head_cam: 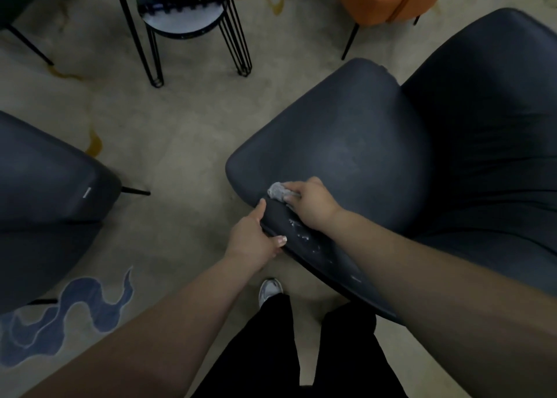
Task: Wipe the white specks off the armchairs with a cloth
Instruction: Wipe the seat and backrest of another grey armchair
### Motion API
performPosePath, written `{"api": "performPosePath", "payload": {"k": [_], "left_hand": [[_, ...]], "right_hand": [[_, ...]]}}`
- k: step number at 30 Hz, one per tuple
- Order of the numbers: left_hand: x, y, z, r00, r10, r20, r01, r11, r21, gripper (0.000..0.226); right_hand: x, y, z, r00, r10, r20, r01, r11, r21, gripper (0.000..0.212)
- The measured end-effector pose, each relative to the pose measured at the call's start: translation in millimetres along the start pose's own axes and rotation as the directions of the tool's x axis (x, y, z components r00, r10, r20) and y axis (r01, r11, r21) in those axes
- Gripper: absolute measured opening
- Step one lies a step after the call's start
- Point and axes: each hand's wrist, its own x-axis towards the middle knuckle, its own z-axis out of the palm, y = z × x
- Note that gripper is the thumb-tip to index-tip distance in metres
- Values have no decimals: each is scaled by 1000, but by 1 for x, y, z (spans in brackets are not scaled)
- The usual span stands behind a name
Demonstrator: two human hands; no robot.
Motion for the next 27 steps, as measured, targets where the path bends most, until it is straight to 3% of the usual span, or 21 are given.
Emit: {"api": "performPosePath", "payload": {"k": [3,5,10,14,17,20,23,27], "left_hand": [[-1,0,-1,1000,19,11,-19,999,34,94],[-2,1,-1,1000,25,9,-26,999,42,94],[-4,6,-2,1000,7,15,-7,1000,27,93],[-5,7,-3,1000,-10,29,10,1000,-4,93],[-6,7,-2,1000,-7,29,7,1000,-9,93],[-5,7,-1,1000,-6,21,6,1000,-13,94],[-3,8,-1,999,-29,45,31,999,-30,94],[-2,9,0,997,-50,52,52,998,-41,94]], "right_hand": [[-42,5,-3,977,-208,-48,210,977,28,38],[-71,23,-11,963,-260,-65,261,965,10,41],[-68,35,-21,986,-84,-142,84,996,-11,39],[-74,11,-2,969,-204,-138,207,978,8,42],[-105,33,-11,954,-258,-153,254,966,-46,45],[-109,52,-29,962,-93,-255,87,996,-38,40],[-90,40,-25,969,-7,-245,-11,997,-72,34],[-114,32,-12,962,-126,-242,135,991,19,36]]}}
